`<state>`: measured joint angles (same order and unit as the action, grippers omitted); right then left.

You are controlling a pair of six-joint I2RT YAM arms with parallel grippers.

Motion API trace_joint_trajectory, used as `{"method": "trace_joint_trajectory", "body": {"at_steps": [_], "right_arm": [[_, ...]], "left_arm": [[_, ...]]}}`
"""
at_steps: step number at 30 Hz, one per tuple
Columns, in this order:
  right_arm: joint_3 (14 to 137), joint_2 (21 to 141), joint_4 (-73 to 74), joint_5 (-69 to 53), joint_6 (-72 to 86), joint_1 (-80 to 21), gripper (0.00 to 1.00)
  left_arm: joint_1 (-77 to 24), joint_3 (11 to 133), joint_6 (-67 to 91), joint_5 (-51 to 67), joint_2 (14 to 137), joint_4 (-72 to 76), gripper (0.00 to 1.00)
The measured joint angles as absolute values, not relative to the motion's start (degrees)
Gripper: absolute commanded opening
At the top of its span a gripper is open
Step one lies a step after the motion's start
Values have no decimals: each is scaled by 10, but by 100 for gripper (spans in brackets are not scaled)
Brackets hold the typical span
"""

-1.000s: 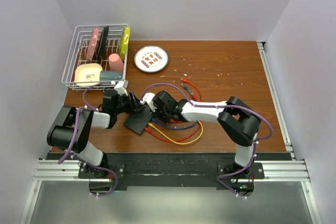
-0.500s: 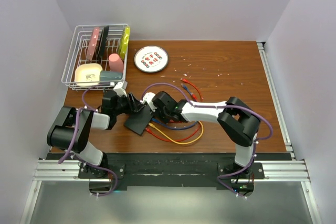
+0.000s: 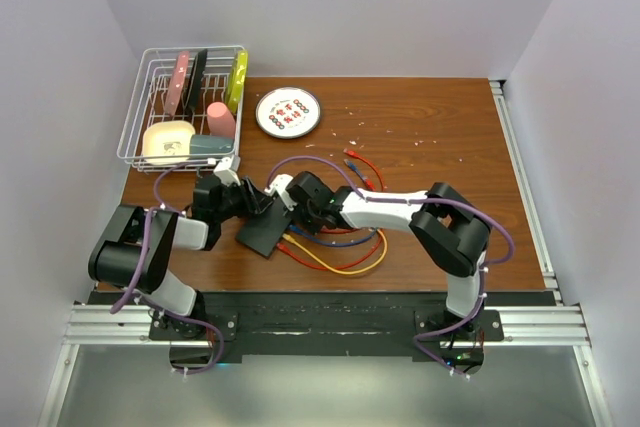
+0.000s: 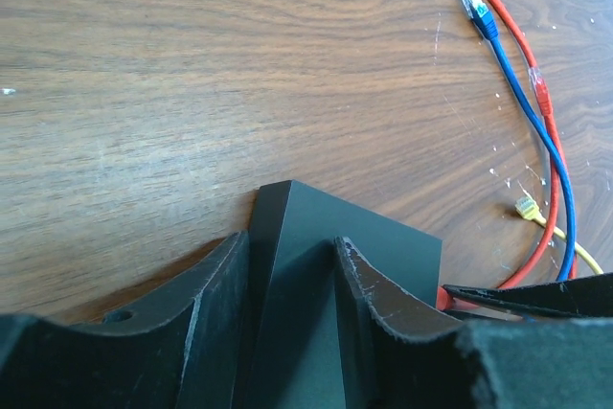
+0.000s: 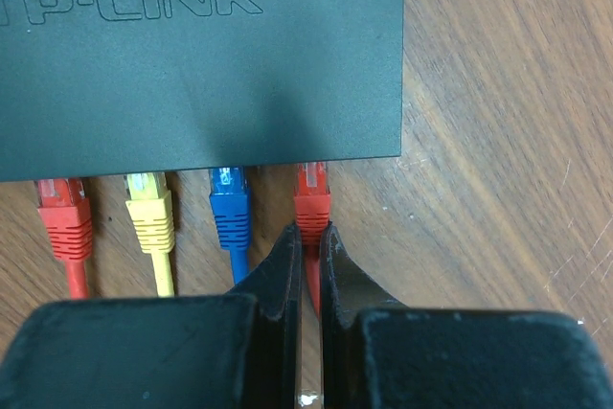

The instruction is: Insert the plug into the switch port

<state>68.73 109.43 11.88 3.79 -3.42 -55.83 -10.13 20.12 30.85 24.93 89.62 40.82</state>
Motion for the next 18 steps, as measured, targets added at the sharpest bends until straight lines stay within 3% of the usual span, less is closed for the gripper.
{"method": "trace_joint_trajectory", "body": {"at_steps": [18], "right_arm": [[711,1107,135,35,-44,-558,0]], "left_arm": [[-102,200,308,235,892,408,11]]}}
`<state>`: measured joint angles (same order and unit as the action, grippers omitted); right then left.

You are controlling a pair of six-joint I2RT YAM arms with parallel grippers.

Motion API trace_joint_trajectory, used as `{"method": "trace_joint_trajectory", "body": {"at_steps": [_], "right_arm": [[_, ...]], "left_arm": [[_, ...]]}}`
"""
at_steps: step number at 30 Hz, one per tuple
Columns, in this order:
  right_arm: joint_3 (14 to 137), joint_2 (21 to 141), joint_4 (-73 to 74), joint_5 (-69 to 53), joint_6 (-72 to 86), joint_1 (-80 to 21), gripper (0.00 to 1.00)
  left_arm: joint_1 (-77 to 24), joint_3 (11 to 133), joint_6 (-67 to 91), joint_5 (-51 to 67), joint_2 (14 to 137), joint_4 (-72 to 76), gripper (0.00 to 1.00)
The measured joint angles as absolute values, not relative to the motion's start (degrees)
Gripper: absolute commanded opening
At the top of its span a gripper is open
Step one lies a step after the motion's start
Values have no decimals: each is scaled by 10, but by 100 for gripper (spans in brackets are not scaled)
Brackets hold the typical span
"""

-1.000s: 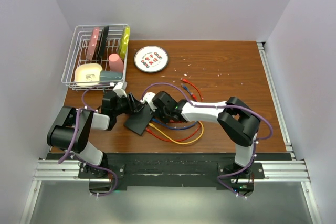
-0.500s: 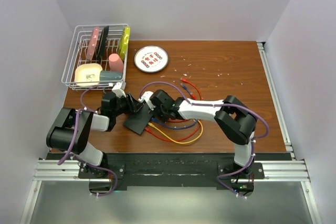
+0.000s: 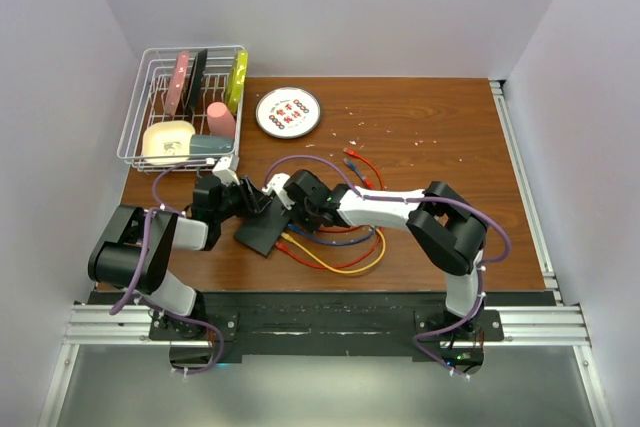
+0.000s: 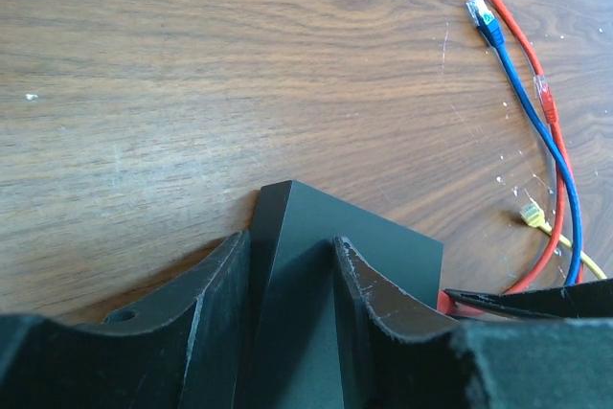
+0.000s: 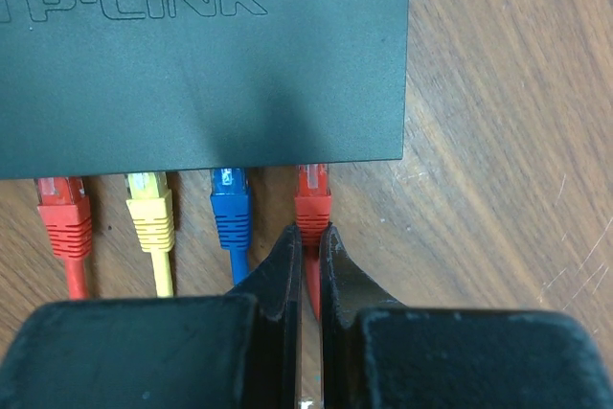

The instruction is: Insert the plug into the switch port

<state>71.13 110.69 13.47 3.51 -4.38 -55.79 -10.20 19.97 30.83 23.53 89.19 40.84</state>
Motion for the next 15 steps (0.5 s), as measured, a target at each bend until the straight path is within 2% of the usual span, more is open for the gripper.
{"method": "trace_joint_trajectory", "body": {"at_steps": [7,15], "right_arm": [[721,1113,141,34,-51,-557,0],[721,1113,139,34,-52,-557,0]], "left_arm": [[-103,200,308,229,898,415,0],[-105,200,308,225,901,422,0]]}}
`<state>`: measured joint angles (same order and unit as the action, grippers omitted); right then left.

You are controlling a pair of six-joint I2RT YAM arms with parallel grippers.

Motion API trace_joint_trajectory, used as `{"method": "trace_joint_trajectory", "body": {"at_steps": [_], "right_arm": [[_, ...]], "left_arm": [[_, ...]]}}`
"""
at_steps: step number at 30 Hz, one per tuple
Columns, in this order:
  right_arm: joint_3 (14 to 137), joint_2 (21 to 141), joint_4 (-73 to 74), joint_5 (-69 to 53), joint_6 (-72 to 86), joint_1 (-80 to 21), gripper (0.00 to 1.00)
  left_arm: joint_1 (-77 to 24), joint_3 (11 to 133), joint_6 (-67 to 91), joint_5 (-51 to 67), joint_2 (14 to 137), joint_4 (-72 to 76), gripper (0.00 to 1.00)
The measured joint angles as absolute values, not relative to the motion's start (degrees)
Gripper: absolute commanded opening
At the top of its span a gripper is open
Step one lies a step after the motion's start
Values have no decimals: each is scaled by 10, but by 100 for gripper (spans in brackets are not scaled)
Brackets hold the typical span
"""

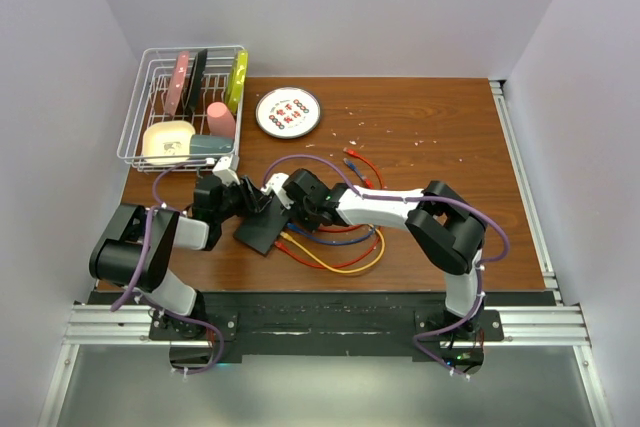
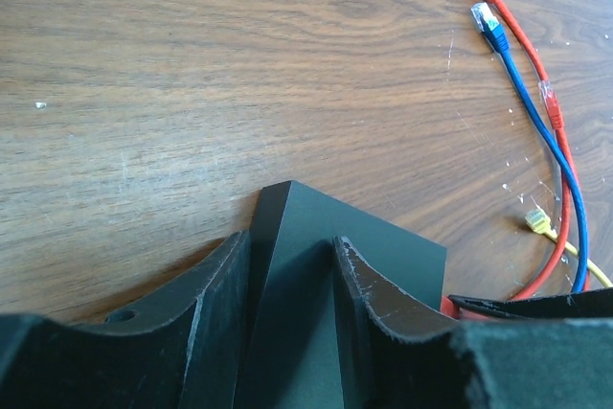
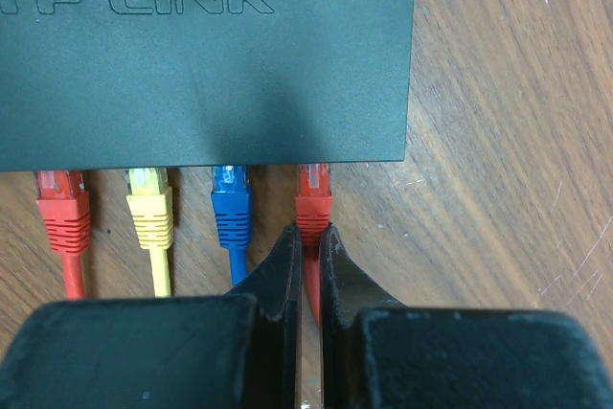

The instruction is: Insert the plug into the switch port

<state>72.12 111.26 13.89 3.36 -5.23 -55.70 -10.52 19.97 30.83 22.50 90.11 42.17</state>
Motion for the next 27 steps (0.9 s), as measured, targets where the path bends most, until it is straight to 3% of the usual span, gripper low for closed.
{"method": "trace_joint_trajectory", "body": {"at_steps": [27], "right_arm": [[724,1112,128,34,-39,-555,0]], "left_arm": [[-119,200,309,196,903,430,0]]}}
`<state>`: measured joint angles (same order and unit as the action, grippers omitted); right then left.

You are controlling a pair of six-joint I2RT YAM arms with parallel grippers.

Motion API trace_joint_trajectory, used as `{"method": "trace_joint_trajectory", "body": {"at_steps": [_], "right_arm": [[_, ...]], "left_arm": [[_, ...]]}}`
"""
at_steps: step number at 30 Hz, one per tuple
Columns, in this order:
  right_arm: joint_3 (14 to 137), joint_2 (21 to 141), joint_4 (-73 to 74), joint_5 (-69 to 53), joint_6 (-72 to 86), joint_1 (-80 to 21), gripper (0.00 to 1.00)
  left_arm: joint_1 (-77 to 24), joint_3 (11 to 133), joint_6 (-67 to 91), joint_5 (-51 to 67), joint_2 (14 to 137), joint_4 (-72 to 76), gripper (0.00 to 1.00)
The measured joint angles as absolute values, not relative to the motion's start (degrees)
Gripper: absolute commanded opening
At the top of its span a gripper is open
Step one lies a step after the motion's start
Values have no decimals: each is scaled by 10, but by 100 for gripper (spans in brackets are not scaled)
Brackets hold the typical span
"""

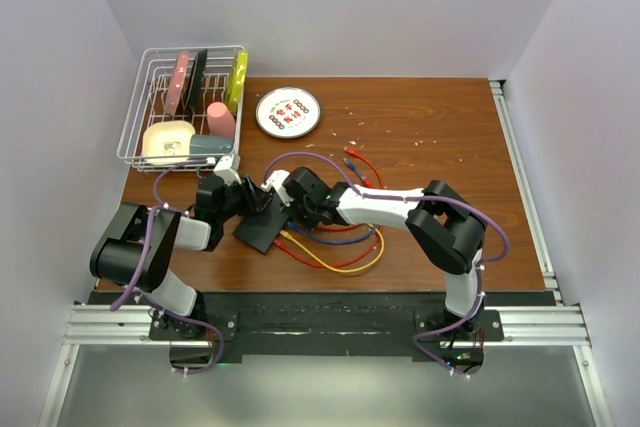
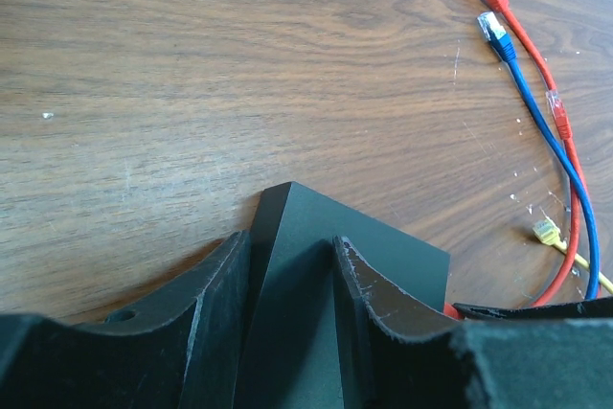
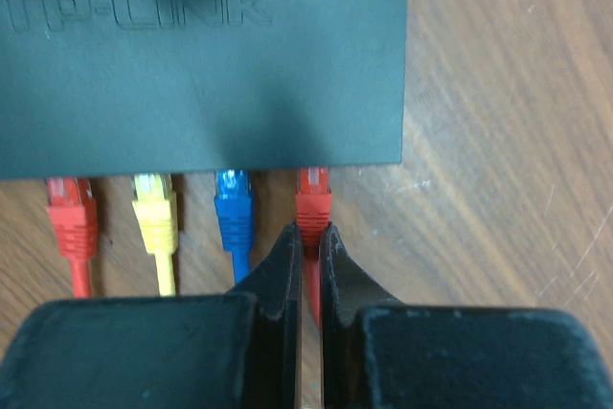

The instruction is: Insert the plug into the switch port

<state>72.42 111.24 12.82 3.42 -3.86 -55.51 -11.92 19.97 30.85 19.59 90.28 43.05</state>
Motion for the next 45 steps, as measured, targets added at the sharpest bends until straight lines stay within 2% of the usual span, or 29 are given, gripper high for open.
{"method": "trace_joint_trajectory", "body": {"at_steps": [16,26,29,31,34,37,38,40,41,42,45], "right_arm": [[710,1112,77,19,-19,-540,0],[665,1097,20,20,-6,-539,0],[658,1093,15,20,-4,-540,6],[656,1092,13,21,-3,-540,13],[653,1089,13,21,0,-540,15],[652,1087,13,21,3,-540,23],[652,1087,11,21,4,-541,27],[652,1086,-4,21,7,-543,33],[655,1084,-13,25,7,-544,36],[655,1080,-20,28,8,-546,45],[665,1065,-65,37,14,-548,60]], "left_arm": [[-121,201,308,164,904,436,0],[-129,224,302,150,879,366,1],[-133,233,300,144,870,339,4],[-135,238,298,142,866,326,7],[-136,243,297,138,858,304,16],[-136,243,296,133,842,274,34],[-136,243,296,133,836,264,44],[-137,246,295,136,821,231,53],[-141,247,294,136,811,211,63],[-143,248,291,132,801,197,68],[-153,258,293,130,751,130,81]]}}
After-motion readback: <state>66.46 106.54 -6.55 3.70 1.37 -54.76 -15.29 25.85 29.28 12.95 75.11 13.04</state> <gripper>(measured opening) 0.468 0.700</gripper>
